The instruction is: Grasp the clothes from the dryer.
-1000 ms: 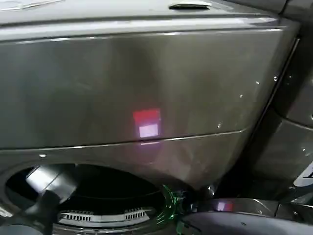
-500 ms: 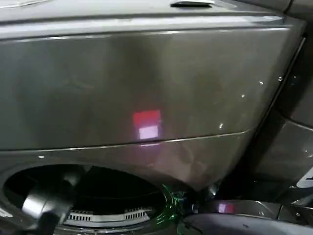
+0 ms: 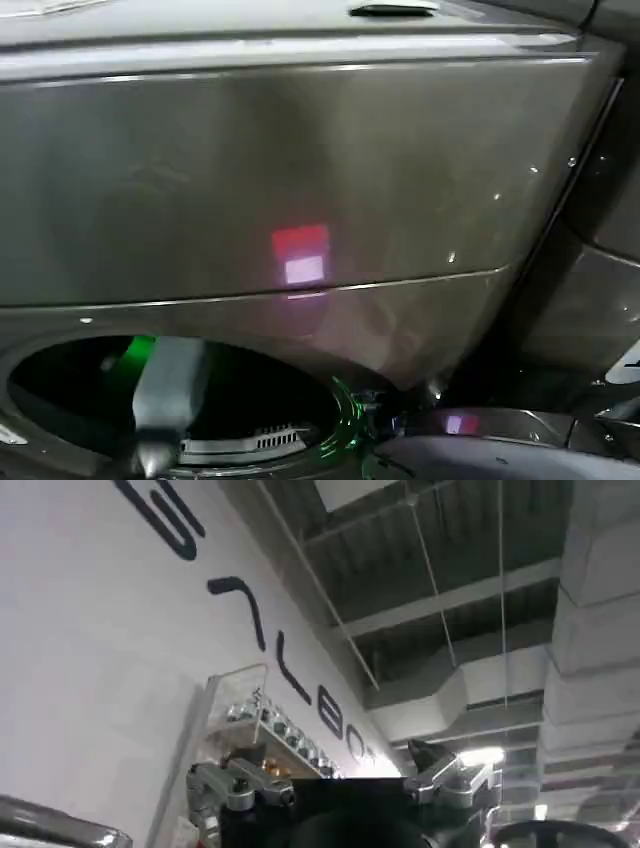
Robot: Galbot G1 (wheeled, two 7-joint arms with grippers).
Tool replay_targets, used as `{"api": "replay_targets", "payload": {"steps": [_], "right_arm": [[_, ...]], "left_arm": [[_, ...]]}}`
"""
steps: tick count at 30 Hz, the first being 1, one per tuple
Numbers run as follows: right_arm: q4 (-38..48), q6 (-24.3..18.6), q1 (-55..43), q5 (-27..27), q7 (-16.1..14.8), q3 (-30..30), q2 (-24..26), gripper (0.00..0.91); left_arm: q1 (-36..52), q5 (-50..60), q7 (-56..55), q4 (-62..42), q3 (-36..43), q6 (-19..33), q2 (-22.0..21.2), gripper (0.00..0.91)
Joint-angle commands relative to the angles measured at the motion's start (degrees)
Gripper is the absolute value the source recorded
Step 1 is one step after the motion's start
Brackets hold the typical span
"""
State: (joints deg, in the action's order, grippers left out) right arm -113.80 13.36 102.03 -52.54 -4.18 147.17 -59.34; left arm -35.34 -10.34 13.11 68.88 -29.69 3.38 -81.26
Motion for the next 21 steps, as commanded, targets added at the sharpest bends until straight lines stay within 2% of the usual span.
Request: {"api": "replay_targets", "payload": {"steps": [1,6,11,21], "right_arm": [[0.1,-0.8,0.2,1.4,0.7,0.1,-0.3,0.907],[0.5,-1.8,0.7,0.6,0.7,1.0,-0.2,0.907],[0.3,-1.8,0.6,0.5,0.7,0.9,-0.5,0.907],[-0.1,-1.2,0.8,0.7,0.1,1.5,-0.7,0.907]], "left_arm": [[-11.8,1.3,-7.0,12.3,-6.2,4.5,-3.9,0.000],[-11.7,3.1,-7.2,12.6,-5.4,4.6,-4.6,0.000],[-10.9,0.5,-7.4,15.0,-5.0,2.2,-4.3,0.000],[-10.3,3.0,-7.2,16.0,-4.4,-1.1,-3.6,0.000]]}}
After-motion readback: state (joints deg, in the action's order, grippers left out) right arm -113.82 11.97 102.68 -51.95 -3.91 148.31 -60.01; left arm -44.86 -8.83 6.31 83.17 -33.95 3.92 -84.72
